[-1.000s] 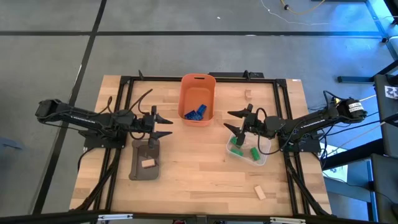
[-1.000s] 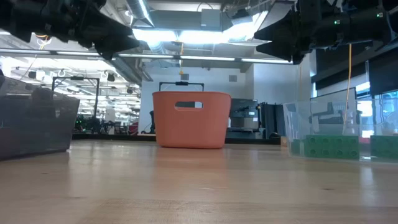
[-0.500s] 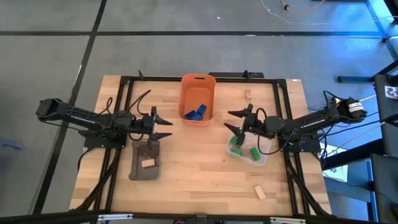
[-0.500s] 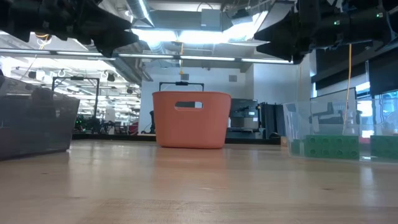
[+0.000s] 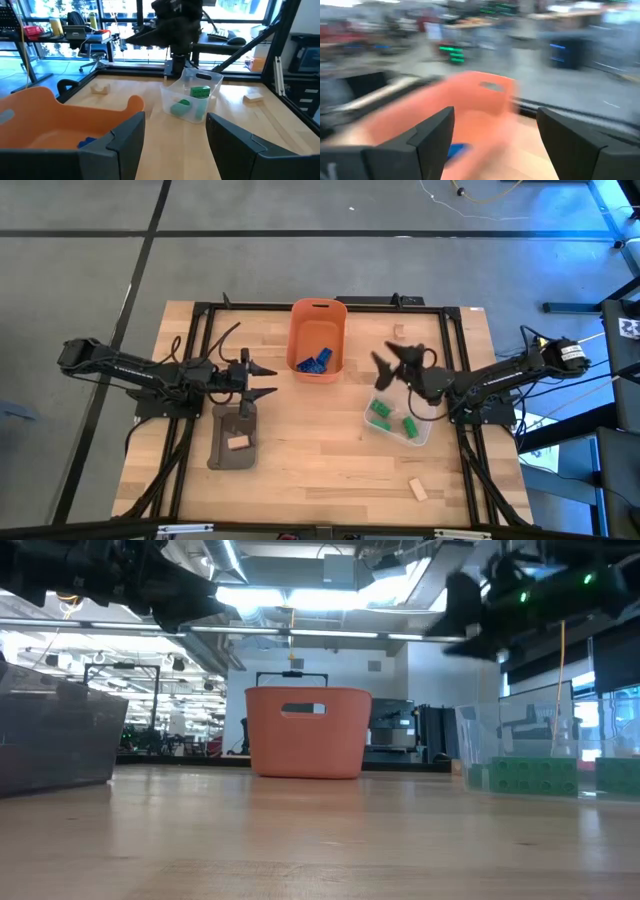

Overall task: Sort & place blocks by color
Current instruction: Put the top brown block into the black bin

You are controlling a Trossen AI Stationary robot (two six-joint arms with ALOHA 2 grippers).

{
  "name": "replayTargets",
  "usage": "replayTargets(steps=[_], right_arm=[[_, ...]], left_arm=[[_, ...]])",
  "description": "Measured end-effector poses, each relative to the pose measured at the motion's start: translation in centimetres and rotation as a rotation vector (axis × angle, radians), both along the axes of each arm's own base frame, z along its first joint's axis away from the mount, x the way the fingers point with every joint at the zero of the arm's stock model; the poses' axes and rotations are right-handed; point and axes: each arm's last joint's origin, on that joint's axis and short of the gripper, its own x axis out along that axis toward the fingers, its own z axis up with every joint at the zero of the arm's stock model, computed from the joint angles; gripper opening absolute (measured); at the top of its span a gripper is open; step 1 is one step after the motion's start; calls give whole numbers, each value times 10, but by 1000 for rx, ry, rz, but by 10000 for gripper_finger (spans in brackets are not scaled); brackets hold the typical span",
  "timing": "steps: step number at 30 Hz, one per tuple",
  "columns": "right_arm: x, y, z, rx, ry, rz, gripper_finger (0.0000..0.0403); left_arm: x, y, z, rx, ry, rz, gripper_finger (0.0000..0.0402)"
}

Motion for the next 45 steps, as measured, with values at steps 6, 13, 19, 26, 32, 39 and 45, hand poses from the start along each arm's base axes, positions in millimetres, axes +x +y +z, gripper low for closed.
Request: replayTargets(steps=[6, 13, 19, 26, 32, 39, 45], right_arm=[[-15, -29, -32, 171, 79, -296, 284], [-41, -71, -62, 499, 210, -466, 284], [-31, -90, -68, 465, 204, -493, 284], [-13, -113, -77, 454, 376, -586, 284], [-2, -129, -93, 454, 496, -639, 284], [-5, -144, -111, 545, 504, -674, 284], [-5, -147, -114, 551, 520, -676, 254]], left_arm=[[0, 0, 0, -19, -2, 0, 201], [0, 0, 0, -38, -4, 0, 202], [0, 0, 0, -38, -4, 0, 201], [0, 0, 0, -38, -4, 0, 201], [0, 0, 0, -38, -4, 0, 201], [0, 0, 0, -38, -3, 0, 202], [0, 0, 0, -38, -3, 0, 202]])
